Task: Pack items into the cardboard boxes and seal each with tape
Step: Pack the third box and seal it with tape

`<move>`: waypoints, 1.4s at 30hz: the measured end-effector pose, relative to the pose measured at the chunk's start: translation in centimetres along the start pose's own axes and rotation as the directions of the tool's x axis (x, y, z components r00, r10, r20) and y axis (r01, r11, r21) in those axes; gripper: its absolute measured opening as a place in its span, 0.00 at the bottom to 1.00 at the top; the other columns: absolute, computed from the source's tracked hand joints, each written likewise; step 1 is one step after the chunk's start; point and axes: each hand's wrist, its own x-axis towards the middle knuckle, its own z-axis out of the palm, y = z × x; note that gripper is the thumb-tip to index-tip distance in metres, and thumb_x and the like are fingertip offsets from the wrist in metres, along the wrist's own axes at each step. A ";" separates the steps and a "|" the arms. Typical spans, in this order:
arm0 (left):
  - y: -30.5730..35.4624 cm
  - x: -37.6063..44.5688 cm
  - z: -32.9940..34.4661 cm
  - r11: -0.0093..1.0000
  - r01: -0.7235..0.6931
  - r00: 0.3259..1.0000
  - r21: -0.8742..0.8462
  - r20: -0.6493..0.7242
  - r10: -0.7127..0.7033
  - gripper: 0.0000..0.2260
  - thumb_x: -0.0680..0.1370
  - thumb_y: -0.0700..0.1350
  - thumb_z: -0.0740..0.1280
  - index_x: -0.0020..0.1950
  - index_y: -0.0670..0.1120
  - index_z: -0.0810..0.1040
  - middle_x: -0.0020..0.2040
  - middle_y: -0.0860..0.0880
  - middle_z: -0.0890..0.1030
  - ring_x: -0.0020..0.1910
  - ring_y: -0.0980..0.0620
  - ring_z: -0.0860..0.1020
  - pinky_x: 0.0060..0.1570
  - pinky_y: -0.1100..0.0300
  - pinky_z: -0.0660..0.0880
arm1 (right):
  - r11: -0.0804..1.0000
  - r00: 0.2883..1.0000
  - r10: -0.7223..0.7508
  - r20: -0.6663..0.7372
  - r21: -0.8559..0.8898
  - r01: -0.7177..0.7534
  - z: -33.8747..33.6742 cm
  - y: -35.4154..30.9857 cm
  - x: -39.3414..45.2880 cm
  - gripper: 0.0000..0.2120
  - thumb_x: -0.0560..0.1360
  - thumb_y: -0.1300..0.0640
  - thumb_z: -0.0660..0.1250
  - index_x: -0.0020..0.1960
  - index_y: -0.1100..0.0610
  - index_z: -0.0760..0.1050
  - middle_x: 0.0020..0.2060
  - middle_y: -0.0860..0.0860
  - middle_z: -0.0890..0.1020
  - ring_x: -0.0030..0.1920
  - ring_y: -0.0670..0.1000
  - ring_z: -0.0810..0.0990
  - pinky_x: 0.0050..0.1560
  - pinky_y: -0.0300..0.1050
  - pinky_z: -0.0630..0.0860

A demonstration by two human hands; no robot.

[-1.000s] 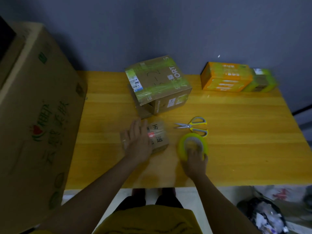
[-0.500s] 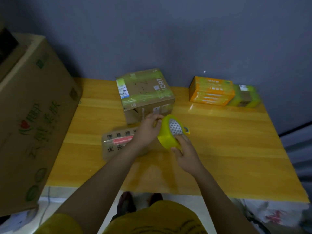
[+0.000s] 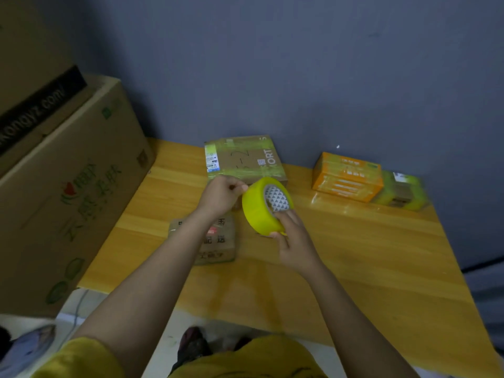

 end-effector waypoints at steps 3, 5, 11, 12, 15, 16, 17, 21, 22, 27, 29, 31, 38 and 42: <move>0.5 -0.1 -0.7 1.000 -0.011 0.998 -0.023 -0.054 0.009 0.05 0.76 0.43 0.70 0.42 0.44 0.84 0.44 0.46 0.85 0.45 0.50 0.81 0.50 0.53 0.77 | 0.999 0.999 -0.035 -0.015 0.016 0.035 -0.5 -0.2 0.6 0.17 0.75 0.59 0.62 0.61 0.65 0.72 0.55 0.56 0.73 0.57 0.56 0.71 0.55 0.48 0.69; 0.6 0.1 -1.0 1.000 0.012 0.997 0.002 -0.076 -0.011 0.05 0.76 0.43 0.71 0.41 0.46 0.84 0.44 0.48 0.85 0.47 0.51 0.81 0.51 0.52 0.77 | 0.998 0.998 -0.056 -0.020 0.017 0.056 -0.5 -0.2 0.9 0.17 0.75 0.58 0.62 0.61 0.64 0.72 0.56 0.55 0.73 0.58 0.56 0.71 0.60 0.53 0.69; 2.1 0.1 -1.4 0.965 0.010 0.993 0.261 -0.113 0.020 0.09 0.78 0.43 0.64 0.43 0.38 0.80 0.42 0.42 0.82 0.43 0.43 0.78 0.39 0.52 0.72 | 0.997 0.997 -0.073 -0.007 0.035 0.073 -0.6 -0.7 1.9 0.19 0.77 0.54 0.60 0.63 0.64 0.71 0.56 0.55 0.72 0.58 0.53 0.70 0.55 0.43 0.66; 2.6 -0.1 -1.2 0.946 0.004 0.991 0.324 -0.125 0.039 0.10 0.79 0.42 0.62 0.44 0.37 0.78 0.43 0.40 0.81 0.41 0.42 0.76 0.37 0.53 0.69 | 0.996 0.997 -0.081 -0.016 0.044 0.082 -0.6 -0.8 1.9 0.21 0.77 0.51 0.58 0.63 0.65 0.71 0.56 0.55 0.73 0.57 0.51 0.70 0.54 0.41 0.66; 3.5 -0.3 -0.6 0.922 -0.020 0.986 0.386 -0.144 0.081 0.10 0.82 0.42 0.58 0.49 0.36 0.75 0.48 0.37 0.78 0.46 0.39 0.76 0.38 0.56 0.64 | 0.993 0.996 -0.087 -0.038 0.079 0.089 -0.6 -1.2 2.2 0.20 0.77 0.49 0.56 0.60 0.63 0.72 0.54 0.54 0.73 0.54 0.50 0.70 0.50 0.43 0.67; 3.7 -0.2 -0.5 0.927 -0.035 0.986 0.372 -0.137 0.092 0.09 0.82 0.41 0.58 0.51 0.36 0.75 0.50 0.37 0.78 0.48 0.39 0.76 0.38 0.56 0.64 | 0.992 0.995 -0.087 -0.042 0.086 0.090 -0.6 -1.3 2.3 0.19 0.77 0.50 0.56 0.59 0.63 0.72 0.53 0.54 0.73 0.54 0.51 0.70 0.50 0.44 0.68; 3.7 0.0 -0.5 0.938 -0.049 0.987 0.343 -0.126 0.098 0.08 0.81 0.39 0.58 0.52 0.37 0.74 0.51 0.37 0.78 0.49 0.39 0.76 0.38 0.57 0.64 | 0.992 0.995 -0.088 -0.045 0.089 0.091 -0.7 -1.3 2.5 0.19 0.77 0.50 0.56 0.59 0.63 0.72 0.53 0.53 0.73 0.54 0.51 0.71 0.51 0.45 0.69; 3.5 0.7 -1.5 0.984 -0.092 0.992 0.150 -0.074 0.104 0.05 0.81 0.37 0.58 0.48 0.43 0.72 0.50 0.42 0.77 0.49 0.45 0.76 0.44 0.58 0.69 | 0.994 0.994 -0.085 -0.070 0.067 0.090 -1.1 -1.5 3.2 0.19 0.78 0.52 0.58 0.62 0.64 0.71 0.56 0.55 0.73 0.56 0.53 0.71 0.53 0.41 0.66; 3.6 0.9 -1.7 0.990 -0.104 0.991 0.098 -0.075 0.111 0.05 0.81 0.38 0.58 0.47 0.44 0.72 0.50 0.43 0.77 0.49 0.48 0.75 0.44 0.61 0.68 | 0.994 0.993 -0.087 -0.086 0.063 0.093 -1.2 -1.6 3.4 0.18 0.78 0.55 0.59 0.62 0.65 0.71 0.56 0.56 0.73 0.56 0.52 0.70 0.52 0.39 0.65; 3.6 1.3 -1.7 0.992 -0.126 0.981 -0.014 -0.152 0.122 0.03 0.81 0.40 0.61 0.54 0.44 0.72 0.56 0.44 0.74 0.50 0.52 0.73 0.52 0.62 0.70 | 0.990 0.983 -0.125 -0.134 0.049 0.133 -1.6 -2.0 4.2 0.16 0.78 0.56 0.59 0.62 0.64 0.71 0.56 0.55 0.73 0.56 0.50 0.69 0.53 0.36 0.63; 3.6 1.2 -1.8 0.994 -0.099 0.983 -0.046 -0.161 0.090 0.13 0.81 0.43 0.62 0.65 0.44 0.68 0.59 0.47 0.70 0.53 0.52 0.72 0.55 0.60 0.70 | 0.990 0.981 -0.126 -0.145 0.046 0.133 -1.5 -2.0 4.4 0.19 0.78 0.52 0.57 0.62 0.63 0.71 0.56 0.55 0.73 0.58 0.50 0.69 0.55 0.37 0.64; 3.5 1.5 -2.0 0.993 -0.114 0.979 -0.010 -0.170 0.111 0.16 0.81 0.43 0.62 0.68 0.44 0.69 0.59 0.47 0.71 0.55 0.49 0.74 0.55 0.60 0.69 | 0.989 0.979 -0.132 -0.153 0.042 0.140 -1.4 -2.0 4.5 0.19 0.77 0.52 0.56 0.61 0.63 0.72 0.56 0.55 0.74 0.58 0.50 0.69 0.57 0.39 0.66; 4.3 1.7 -2.7 0.989 -0.115 0.951 0.093 -0.277 0.136 0.05 0.79 0.40 0.65 0.47 0.43 0.81 0.49 0.46 0.83 0.49 0.49 0.79 0.44 0.61 0.70 | 0.995 0.992 -0.088 -0.090 0.037 0.091 -1.6 -2.4 5.3 0.21 0.77 0.50 0.55 0.64 0.61 0.71 0.60 0.54 0.73 0.63 0.56 0.70 0.65 0.53 0.68; 4.7 2.0 -3.4 0.987 -0.033 0.962 0.155 -0.263 0.074 0.05 0.79 0.41 0.64 0.43 0.47 0.77 0.49 0.45 0.83 0.51 0.45 0.79 0.43 0.58 0.70 | 0.992 0.986 -0.123 -0.108 -0.016 0.122 -2.0 -2.6 5.0 0.18 0.79 0.58 0.59 0.66 0.63 0.70 0.63 0.52 0.73 0.71 0.50 0.61 0.74 0.45 0.52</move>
